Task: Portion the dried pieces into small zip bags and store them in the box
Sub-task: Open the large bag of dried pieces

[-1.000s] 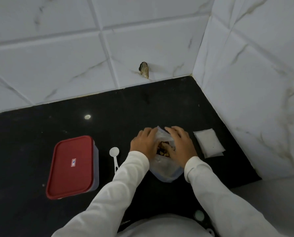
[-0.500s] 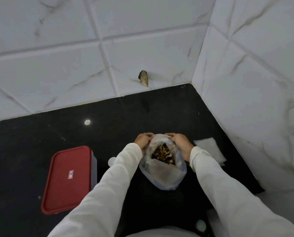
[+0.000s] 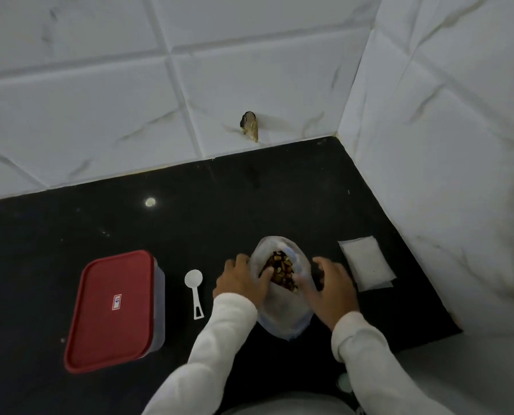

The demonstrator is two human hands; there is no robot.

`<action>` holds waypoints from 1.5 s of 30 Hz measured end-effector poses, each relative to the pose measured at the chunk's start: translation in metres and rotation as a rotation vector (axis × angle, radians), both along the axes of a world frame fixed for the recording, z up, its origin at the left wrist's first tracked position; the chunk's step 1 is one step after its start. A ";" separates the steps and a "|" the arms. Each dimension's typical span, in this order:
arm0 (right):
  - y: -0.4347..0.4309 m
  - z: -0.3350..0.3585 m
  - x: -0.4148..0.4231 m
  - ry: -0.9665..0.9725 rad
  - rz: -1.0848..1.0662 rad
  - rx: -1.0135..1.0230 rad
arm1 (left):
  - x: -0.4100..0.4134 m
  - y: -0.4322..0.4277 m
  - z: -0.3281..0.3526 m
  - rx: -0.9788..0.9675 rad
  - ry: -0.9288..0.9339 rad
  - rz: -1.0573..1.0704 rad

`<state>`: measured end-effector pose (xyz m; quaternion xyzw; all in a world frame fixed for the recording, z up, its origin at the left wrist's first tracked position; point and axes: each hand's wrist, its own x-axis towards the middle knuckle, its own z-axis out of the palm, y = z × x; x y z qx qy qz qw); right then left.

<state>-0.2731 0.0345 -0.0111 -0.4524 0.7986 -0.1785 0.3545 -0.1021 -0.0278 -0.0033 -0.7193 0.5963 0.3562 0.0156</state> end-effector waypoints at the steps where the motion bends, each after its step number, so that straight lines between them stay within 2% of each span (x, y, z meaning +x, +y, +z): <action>1: 0.006 -0.002 0.004 -0.013 0.034 0.053 | 0.000 0.007 -0.002 0.042 -0.032 -0.002; 5: 0.009 -0.010 0.018 0.059 0.004 0.003 | -0.003 0.017 -0.001 0.014 -0.052 -0.007; 7: 0.004 -0.006 0.018 0.005 -0.050 -0.020 | -0.002 0.017 0.007 -0.025 0.022 0.035; 9: -0.001 -0.004 0.012 -0.264 -0.252 0.011 | 0.003 0.012 0.013 -0.028 0.252 0.198; 12: -0.009 -0.010 0.006 -0.820 -0.627 0.094 | 0.008 0.006 0.008 0.087 0.690 0.467; 13: -0.011 -0.014 0.006 -0.908 -0.664 0.097 | 0.008 0.004 0.004 0.130 0.792 0.569; 15: -0.013 -0.021 0.008 -0.963 -0.667 0.077 | 0.006 0.003 -0.008 0.183 0.925 0.739; 16: -0.014 -0.021 0.010 -0.959 -0.647 0.071 | 0.006 0.004 -0.014 0.184 0.920 0.761; 17: -0.013 -0.018 0.011 -0.887 -0.610 0.070 | 0.007 0.005 -0.018 0.148 0.826 0.701; 20: -0.006 -0.007 0.008 -0.398 -0.365 0.086 | 0.012 0.014 -0.019 0.033 0.252 0.244; 21: -0.001 -0.004 0.010 -0.287 -0.304 0.072 | 0.012 0.016 -0.017 0.061 0.131 0.153; 24: 0.010 -0.004 0.022 -0.229 -0.275 0.108 | 0.006 0.023 -0.004 0.282 0.041 0.082; 27: 0.008 -0.005 0.029 -0.303 -0.314 0.218 | -0.003 0.029 -0.005 0.324 0.159 0.175; 32: 0.007 -0.012 0.022 -0.410 -0.414 0.219 | -0.008 0.034 -0.009 0.267 0.375 0.343; 34: 0.009 -0.014 0.023 -0.634 -0.570 0.172 | -0.006 0.032 -0.007 0.248 0.497 0.459; 37: 0.013 -0.010 0.027 -1.163 -0.838 0.097 | -0.005 0.028 -0.006 0.352 0.831 0.747; 39: 0.017 -0.012 0.028 -1.361 -0.886 0.081 | -0.007 0.032 -0.007 0.403 0.968 0.889; 42: 0.020 -0.017 0.030 -1.325 -0.836 0.087 | -0.009 0.047 -0.017 0.441 1.071 0.993; 45: 0.025 -0.017 0.030 -1.078 -0.826 0.143 | -0.006 0.056 -0.027 0.414 0.895 0.858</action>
